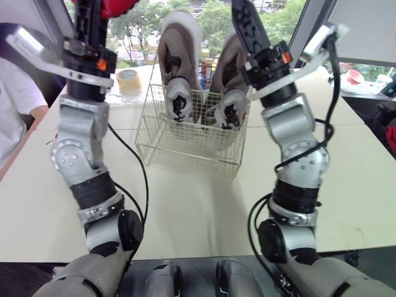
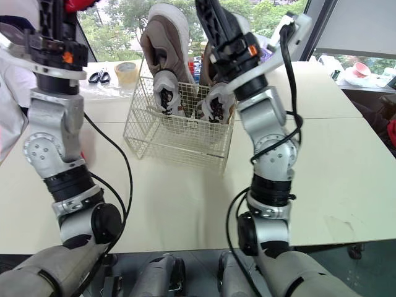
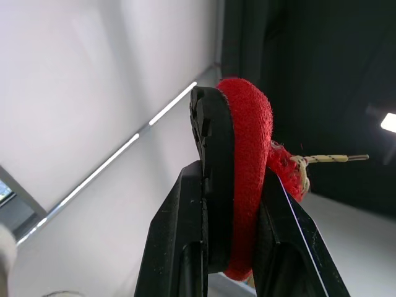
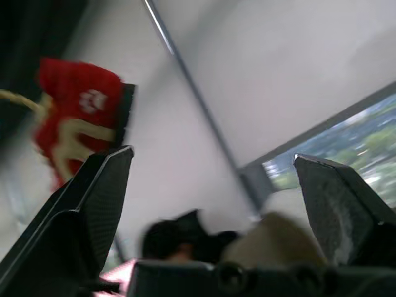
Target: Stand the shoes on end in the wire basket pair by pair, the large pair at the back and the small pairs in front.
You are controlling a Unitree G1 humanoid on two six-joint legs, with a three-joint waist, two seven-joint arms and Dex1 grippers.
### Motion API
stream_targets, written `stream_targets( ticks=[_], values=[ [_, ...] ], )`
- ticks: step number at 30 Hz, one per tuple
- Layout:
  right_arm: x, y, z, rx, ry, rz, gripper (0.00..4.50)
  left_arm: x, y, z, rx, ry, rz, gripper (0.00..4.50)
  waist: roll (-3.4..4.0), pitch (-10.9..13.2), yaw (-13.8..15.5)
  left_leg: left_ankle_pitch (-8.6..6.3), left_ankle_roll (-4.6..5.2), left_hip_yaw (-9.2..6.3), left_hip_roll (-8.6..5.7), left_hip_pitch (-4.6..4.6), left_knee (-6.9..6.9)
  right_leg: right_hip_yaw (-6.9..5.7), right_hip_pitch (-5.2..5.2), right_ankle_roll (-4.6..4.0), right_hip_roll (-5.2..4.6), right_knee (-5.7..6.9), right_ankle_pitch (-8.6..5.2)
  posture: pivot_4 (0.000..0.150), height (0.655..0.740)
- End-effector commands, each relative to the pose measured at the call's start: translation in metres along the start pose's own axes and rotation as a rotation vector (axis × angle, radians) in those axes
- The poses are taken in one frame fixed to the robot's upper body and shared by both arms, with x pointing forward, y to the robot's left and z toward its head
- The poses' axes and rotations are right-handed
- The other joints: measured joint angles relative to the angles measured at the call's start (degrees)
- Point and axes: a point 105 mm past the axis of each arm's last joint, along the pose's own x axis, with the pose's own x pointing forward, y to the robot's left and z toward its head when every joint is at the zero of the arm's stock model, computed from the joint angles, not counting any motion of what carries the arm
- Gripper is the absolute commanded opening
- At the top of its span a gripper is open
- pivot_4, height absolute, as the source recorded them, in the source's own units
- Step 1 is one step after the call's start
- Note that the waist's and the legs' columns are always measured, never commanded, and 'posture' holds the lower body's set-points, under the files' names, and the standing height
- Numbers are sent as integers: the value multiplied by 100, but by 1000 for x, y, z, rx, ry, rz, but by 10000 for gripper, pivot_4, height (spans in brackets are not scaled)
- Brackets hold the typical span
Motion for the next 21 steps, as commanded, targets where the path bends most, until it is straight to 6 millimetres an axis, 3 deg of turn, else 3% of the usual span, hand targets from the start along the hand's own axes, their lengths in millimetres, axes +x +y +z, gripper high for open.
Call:
stream_targets(
  ticks=[1, 13, 19, 21],
  values=[
    [6, 25, 11, 121, -58, 84, 44516, 3, -13, -17, -13, 44, -46, 2616, -2, -1, 1, -3, 6, 0, -1, -3, 0, 0, 0, 0, 0, 0, 0, 1500, 7400],
    [7, 36, 5, 139, 10, 154, 44516, -19, 4, -56, 38, 203, 34, 2616, -5, -3, -43, -26, 45, -2, 1, -7, 1, 0, -4, 1, 6, -6, -1, 1500, 7400],
    [6, 34, 7, 118, 9, 144, 44516, -23, 6, -62, 53, 237, 44, 2616, -5, -3, -42, -26, 46, -2, 2, -7, 1, 0, -5, 1, 6, -6, -1, 1500, 7400],
    [6, 34, 8, 106, 8, 143, 39424, -25, 7, -63, 58, 244, 50, 2616, -5, -3, -45, -27, 46, -2, 2, -7, 1, 0, -5, 1, 6, -6, -1, 1500, 7400]
  ],
)
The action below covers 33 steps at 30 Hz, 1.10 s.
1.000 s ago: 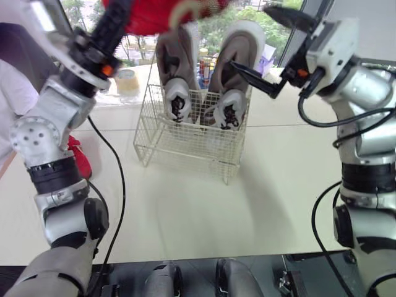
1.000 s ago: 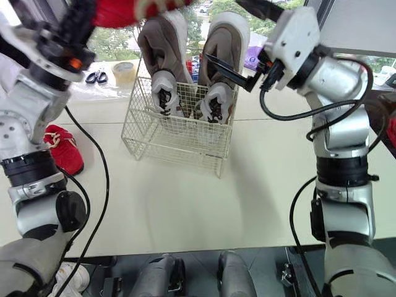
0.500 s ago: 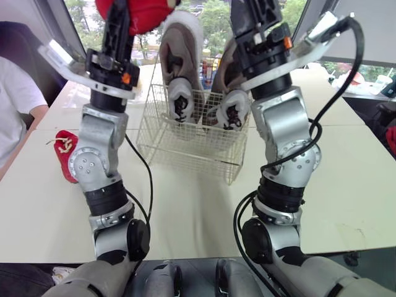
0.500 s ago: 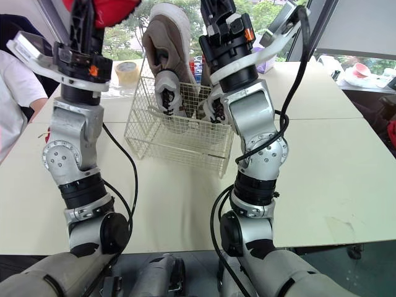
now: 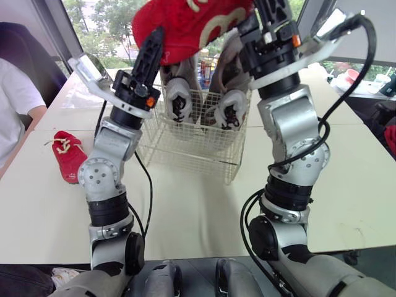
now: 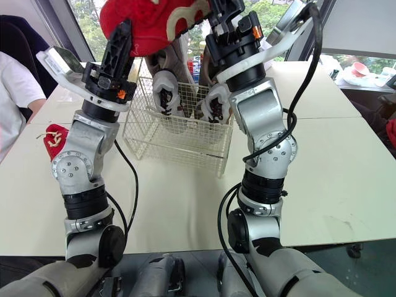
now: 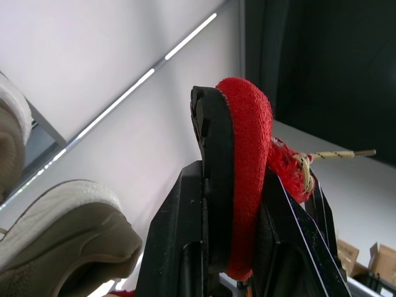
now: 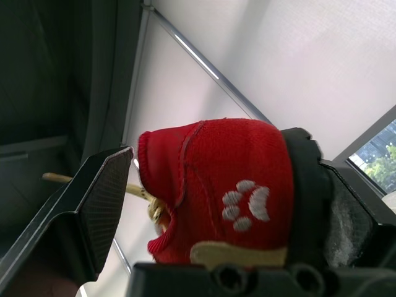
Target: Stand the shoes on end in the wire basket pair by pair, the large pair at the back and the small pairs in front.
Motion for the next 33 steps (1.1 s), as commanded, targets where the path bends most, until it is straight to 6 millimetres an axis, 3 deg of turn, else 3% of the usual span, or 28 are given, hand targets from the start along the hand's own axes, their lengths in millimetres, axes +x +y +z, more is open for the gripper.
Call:
stream_targets(
  ticks=[1, 4, 7, 11, 16, 20, 23, 28, 33],
  values=[
    [3, 17, 1, -22, -1, 71, 36223, 1, -5, -5, 29, 29, -12, 2616, 0, 0, 2, 0, 0, 0, 1, 0, 0, 0, 0, 0, 0, 0, 0, 1500, 7400],
    [1, 18, 0, -26, 6, 80, 22783, 1, -6, -6, 33, 31, -11, 2616, 0, 0, 7, 0, 0, 0, 1, -2, 0, 0, -2, 0, 0, 0, 0, 1500, 7400],
    [0, 20, 1, -22, 10, 86, 12959, -1, -4, -7, 57, 52, 7, 2616, 0, 0, 2, 0, 0, 0, 0, -2, 0, 0, -2, 0, 0, -1, 0, 1500, 7400],
    [0, 22, 2, -30, 16, 102, 11346, -20, 7, -15, 229, 212, 95, 20750, 4, 0, -23, 0, 0, 1, 3, 1, -3, 0, -4, 0, 2, 0, 0, 1500, 7400],
    [1, 24, 19, -68, -1, 128, 11346, -36, 6, -15, 345, 218, 194, 44404, 4, 0, 13, 0, -1, 1, 6, -2, -6, 0, -6, -1, 2, -1, 0, 1500, 7400],
    [0, 25, 36, -185, 52, 153, 11346, -47, -1, -18, 387, 217, 260, 44404, 4, 1, 14, -3, 4, 1, -1, -7, -3, 0, -6, -1, -6, -3, 0, 1500, 7400],
    [-8, 24, 43, -375, 257, 197, 11346, -62, -7, -19, 442, 259, 326, 44404, 4, 1, 10, -5, 7, 1, -1, -7, -3, 0, -7, -1, -7, -10, -1, 1500, 7400],
    [-42, 14, 38, -606, 688, 238, 11346, -94, -11, -19, 470, 419, 392, 44404, 6, 2, -1, -7, 10, 0, 3, -5, -7, -1, -10, -3, -8, -13, -3, 1500, 7400],
    [-57, 1, 36, -734, 878, 264, 11346, -123, -10, -17, 495, 566, 448, 44404, 8, 3, 1, -7, 5, 3, 10, 5, -9, -1, -13, -40, -3, -11, -26, 1500, 7400]
  ],
)
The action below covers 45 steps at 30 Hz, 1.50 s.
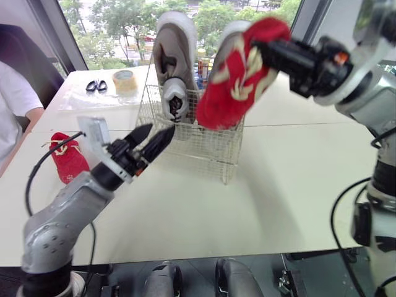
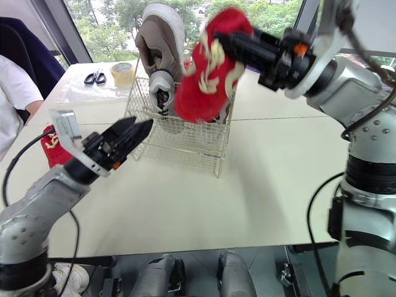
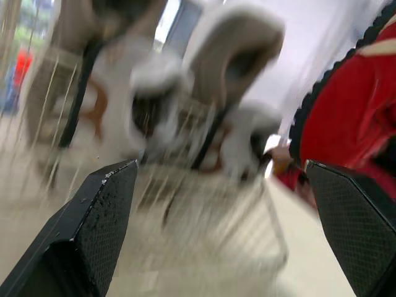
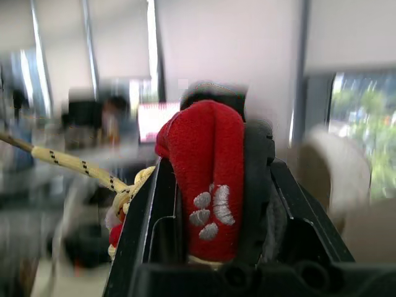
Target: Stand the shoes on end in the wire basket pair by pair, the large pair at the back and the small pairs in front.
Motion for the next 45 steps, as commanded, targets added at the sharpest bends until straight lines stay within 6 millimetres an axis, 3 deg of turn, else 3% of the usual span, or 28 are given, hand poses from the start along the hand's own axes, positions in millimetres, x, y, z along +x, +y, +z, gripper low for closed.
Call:
stream_targets(
  ticks=[1, 9, 21, 24, 28, 33, 36, 39, 41, 42, 45],
  values=[
    [0, 3, 3, -115, 44, 51, 11346, -7, -9, 8, 38, -4, -43, 44404, 0, 1, 24, 1, -2, 0, 0, 0, 0, 0, 0, -1, 0, 0, -1, 1500, 7400],
    [2, -3, -32, -281, 192, 81, 11346, -12, -8, -7, 16, 40, -30, 44404, 0, 1, 93, 1, -3, 0, -10, -16, 1, 0, -3, -2, -10, -14, -1, 1500, 7400],
    [-8, -4, -92, -189, 263, 91, 11346, -9, -1, -3, 24, 36, -21, 44404, -2, -1, 166, 2, -5, -1, -9, -12, 4, -3, 1, -4, -10, -10, -1, 1500, 7400],
    [-12, -8, -91, -223, 272, 83, 23669, -8, -1, 3, 41, 24, -19, 45000, -2, -1, 169, 2, -5, -1, -10, -13, 4, -3, 1, -4, -10, -10, -1, 1500, 7400],
    [-13, -6, -74, -218, 249, 83, 44414, -13, -1, 10, 52, 22, -21, 45000, -1, 0, 155, 2, -5, -1, -7, -13, 5, -3, 0, -3, -8, -9, 0, 1500, 7400],
    [-9, 12, -49, -179, 216, 147, 44813, -24, 13, 16, 98, 43, 42, 45000, 0, 1, 144, 3, -5, -1, -4, -12, 3, -4, -6, -4, -7, -3, -1, 1500, 7400],
    [-7, 26, -25, -128, 171, 198, 44813, -29, 36, 24, 186, 81, 199, 45000, 0, 1, 152, 2, -6, -2, -4, -12, 3, -4, -6, -5, -8, -3, -1, 1500, 7400],
    [-2, 37, 4, -83, 90, 255, 44813, -32, 50, 59, 144, -41, 246, 45000, 4, 4, 164, 2, -7, -4, -6, -15, 3, -3, -11, -12, -12, -3, -5, 1500, 7400],
    [-1, 47, 4, -67, 122, 314, 44813, -42, 80, 89, 167, -163, 415, 45000, -3, 0, 166, 2, -9, -9, -5, -24, 3, -4, -19, -17, -13, -3, -5, 1500, 7400],
    [0, 52, 0, -60, 159, 340, 44813, -54, 107, 103, 204, -196, 593, 45000, -6, -2, 157, 2, -8, -12, -5, -23, 3, -6, -17, -17, -13, -3, -5, 1500, 7400],
    [-5, 62, -10, -21, 264, 425, 44813, -83, 152, 122, 225, -219, 904, 45000, -6, -2, 136, 1, -6, -7, -8, -23, 0, -7, -18, -14, -12, -3, -3, 1500, 7400]
  ],
)
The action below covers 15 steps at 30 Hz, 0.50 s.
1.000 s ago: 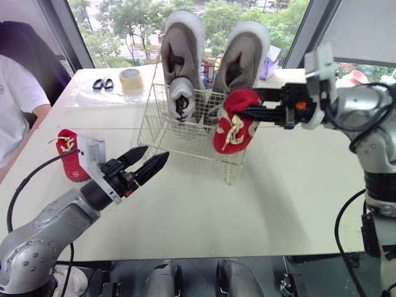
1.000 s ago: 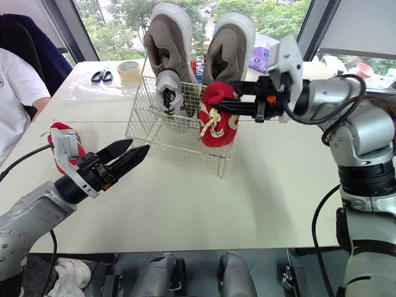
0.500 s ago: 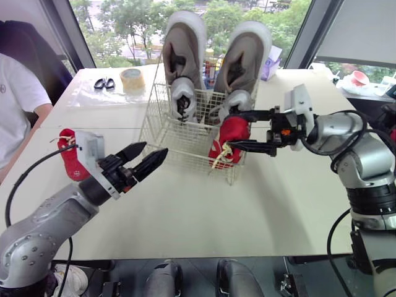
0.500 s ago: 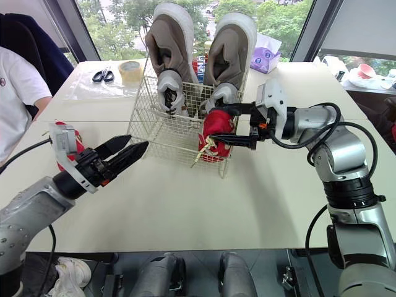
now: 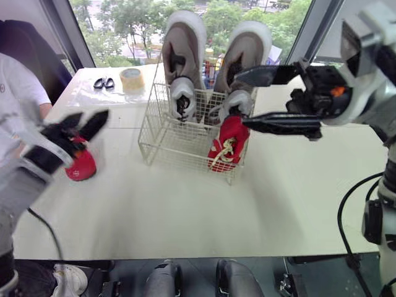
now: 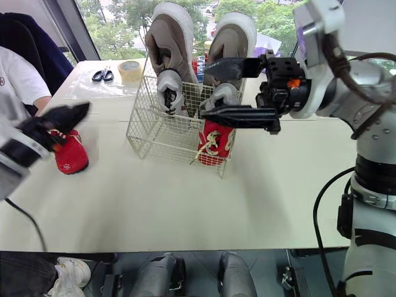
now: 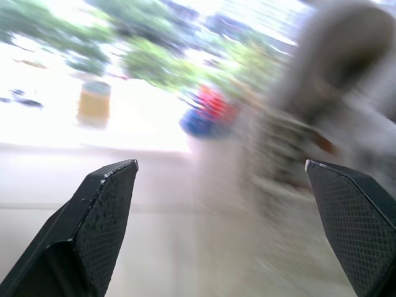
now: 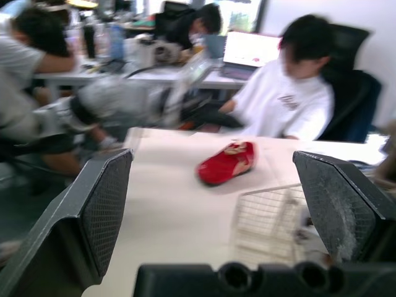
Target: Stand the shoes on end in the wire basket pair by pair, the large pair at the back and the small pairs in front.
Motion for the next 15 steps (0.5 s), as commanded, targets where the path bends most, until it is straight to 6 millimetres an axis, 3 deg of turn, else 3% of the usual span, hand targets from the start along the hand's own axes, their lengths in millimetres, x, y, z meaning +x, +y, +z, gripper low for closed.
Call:
stream_targets(
  ticks=[1, 3, 6, 10, 15],
  values=[
    [0, 16, -6, 17, 95, 106, 44813, -2, 60, 23, 79, -37, 334, 45000, 0, 0, -24, 0, 0, 4, 2, 0, -1, 0, -3, 1, 1, 2, 1, 1500, 7400],
    [-5, 17, -20, 28, 186, 134, 44813, -2, 77, 15, 126, 118, 430, 45000, -11, 4, -18, -1, 2, 10, 2, -3, -2, 0, -9, 5, 0, 6, 2, 1500, 7400],
    [-10, 24, -31, 33, 263, 198, 44813, -6, 99, 0, 8, 331, 553, 45000, -21, 7, 4, -1, 1, 8, 2, -6, -1, 0, -12, 7, 0, 10, 1, 1500, 7400],
    [-8, 29, -29, 21, 259, 240, 44813, 1, 104, 2, 8, 428, 591, 45000, -28, 8, 8, 0, -1, 9, 0, -6, 0, 0, -13, 26, -3, 12, 12, 1500, 7400],
    [-8, 33, -36, 22, 277, 223, 44813, 10, 116, -11, -40, 551, 615, 45000, -34, 7, -3, 23, -45, 14, 2, -7, -2, -4, -19, 27, 0, 18, 13, 1500, 7400]
  ],
)
